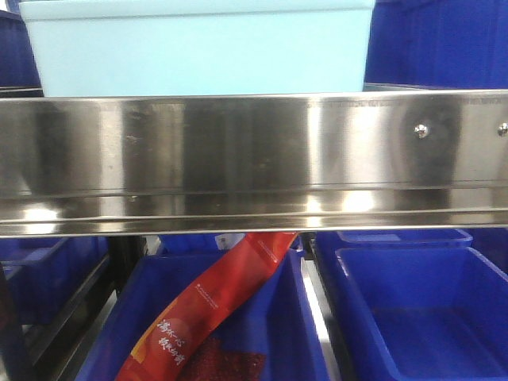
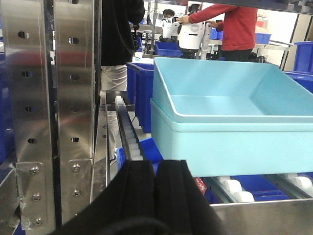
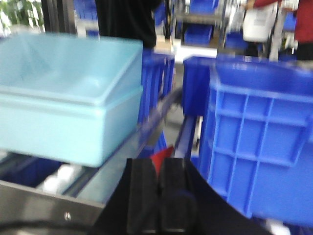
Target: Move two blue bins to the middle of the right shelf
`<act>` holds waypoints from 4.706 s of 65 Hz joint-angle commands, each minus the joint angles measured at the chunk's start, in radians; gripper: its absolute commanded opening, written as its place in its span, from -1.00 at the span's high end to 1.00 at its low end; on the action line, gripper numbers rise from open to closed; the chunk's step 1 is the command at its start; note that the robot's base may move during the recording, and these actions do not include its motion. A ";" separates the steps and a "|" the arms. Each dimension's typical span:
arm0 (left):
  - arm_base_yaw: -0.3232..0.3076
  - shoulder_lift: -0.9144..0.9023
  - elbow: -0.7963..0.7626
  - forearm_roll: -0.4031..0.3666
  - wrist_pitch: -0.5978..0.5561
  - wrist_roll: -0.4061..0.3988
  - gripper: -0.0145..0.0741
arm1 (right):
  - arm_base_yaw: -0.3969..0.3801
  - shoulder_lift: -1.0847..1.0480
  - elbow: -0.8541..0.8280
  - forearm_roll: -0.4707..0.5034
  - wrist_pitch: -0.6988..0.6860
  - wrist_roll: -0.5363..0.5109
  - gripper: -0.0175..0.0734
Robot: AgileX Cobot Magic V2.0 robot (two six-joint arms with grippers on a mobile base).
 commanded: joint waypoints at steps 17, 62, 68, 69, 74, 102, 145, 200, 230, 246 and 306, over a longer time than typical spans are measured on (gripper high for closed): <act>-0.002 -0.005 0.001 0.002 -0.017 -0.005 0.92 | -0.003 -0.011 0.002 -0.016 -0.027 -0.009 0.97; 0.035 -0.005 0.024 -0.023 -0.021 0.020 0.92 | -0.003 -0.011 0.002 -0.016 -0.027 -0.009 0.97; 0.123 -0.005 0.061 -0.073 -0.051 0.106 0.92 | -0.003 -0.011 0.002 -0.016 -0.027 -0.009 0.97; 0.137 -0.005 0.073 -0.080 -0.063 0.115 0.92 | -0.003 -0.011 0.002 -0.016 -0.027 -0.009 0.97; 0.223 -0.005 0.137 -0.113 -0.141 0.124 0.92 | -0.003 -0.011 0.002 -0.016 -0.027 -0.009 0.97; 0.315 -0.005 0.548 -0.182 -0.599 0.236 0.92 | -0.003 -0.011 0.002 -0.016 -0.027 -0.009 0.97; 0.250 -0.005 0.548 -0.154 -0.632 0.222 0.92 | -0.003 -0.011 0.002 -0.016 -0.027 -0.009 0.97; 0.250 -0.005 0.548 -0.154 -0.632 0.222 0.92 | -0.013 -0.011 0.008 -0.007 -0.032 -0.029 0.97; 0.250 -0.005 0.548 -0.154 -0.632 0.222 0.92 | -0.408 -0.032 0.278 0.356 -0.271 -0.274 0.97; 0.250 -0.005 0.548 -0.154 -0.632 0.222 0.92 | -0.433 -0.161 0.443 0.356 -0.316 -0.274 0.97; 0.250 -0.005 0.548 -0.154 -0.632 0.222 0.92 | -0.433 -0.161 0.530 0.350 -0.444 -0.274 0.97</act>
